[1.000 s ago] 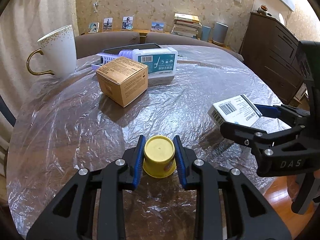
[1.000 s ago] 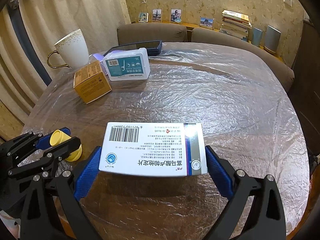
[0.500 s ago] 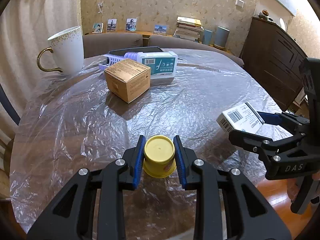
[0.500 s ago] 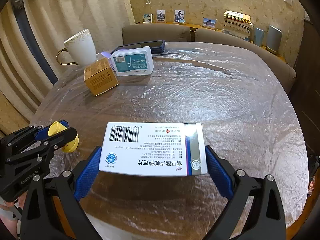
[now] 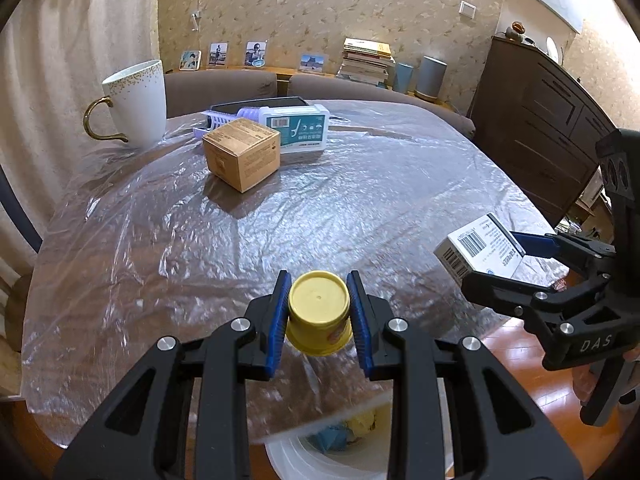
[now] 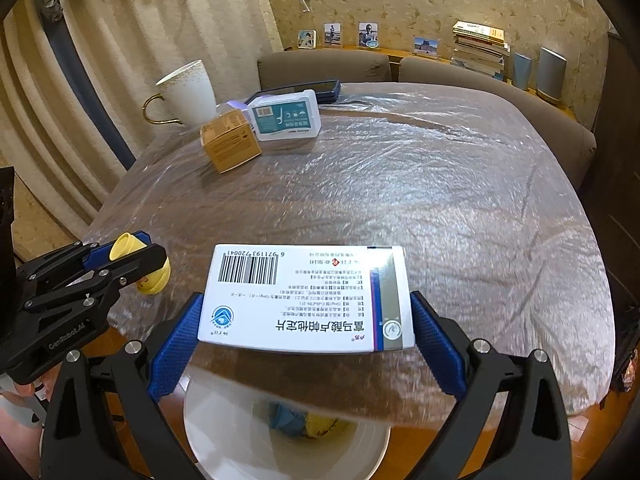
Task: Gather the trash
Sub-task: 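Lift the yellow cup and white box and carry them toward the white bin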
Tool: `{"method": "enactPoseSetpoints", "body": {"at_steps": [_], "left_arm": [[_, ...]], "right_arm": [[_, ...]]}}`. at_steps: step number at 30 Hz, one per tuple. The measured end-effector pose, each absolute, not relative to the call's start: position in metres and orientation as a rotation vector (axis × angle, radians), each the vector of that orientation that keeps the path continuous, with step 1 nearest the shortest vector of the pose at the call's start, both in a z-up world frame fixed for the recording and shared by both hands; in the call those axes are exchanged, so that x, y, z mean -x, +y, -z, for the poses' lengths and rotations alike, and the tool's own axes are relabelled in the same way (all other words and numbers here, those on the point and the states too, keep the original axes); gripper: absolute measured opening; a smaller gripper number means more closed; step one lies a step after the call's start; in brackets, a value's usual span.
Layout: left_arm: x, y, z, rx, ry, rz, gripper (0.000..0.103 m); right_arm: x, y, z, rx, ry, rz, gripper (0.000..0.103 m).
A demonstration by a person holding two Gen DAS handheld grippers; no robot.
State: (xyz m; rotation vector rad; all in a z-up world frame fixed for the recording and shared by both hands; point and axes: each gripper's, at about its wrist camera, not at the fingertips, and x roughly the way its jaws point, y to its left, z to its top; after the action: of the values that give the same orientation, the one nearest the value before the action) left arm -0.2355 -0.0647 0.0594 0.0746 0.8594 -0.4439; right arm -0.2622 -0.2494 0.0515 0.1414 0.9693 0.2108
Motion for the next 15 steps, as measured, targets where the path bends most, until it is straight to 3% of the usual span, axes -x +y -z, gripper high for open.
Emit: {"method": "enactPoseSetpoints", "body": {"at_steps": [15], "left_arm": [[0.280, -0.071, -0.057, -0.091, 0.885, 0.449, 0.031]], "right_arm": [[0.316, -0.250, -0.057, -0.158, 0.978, -0.254, 0.096]]}}
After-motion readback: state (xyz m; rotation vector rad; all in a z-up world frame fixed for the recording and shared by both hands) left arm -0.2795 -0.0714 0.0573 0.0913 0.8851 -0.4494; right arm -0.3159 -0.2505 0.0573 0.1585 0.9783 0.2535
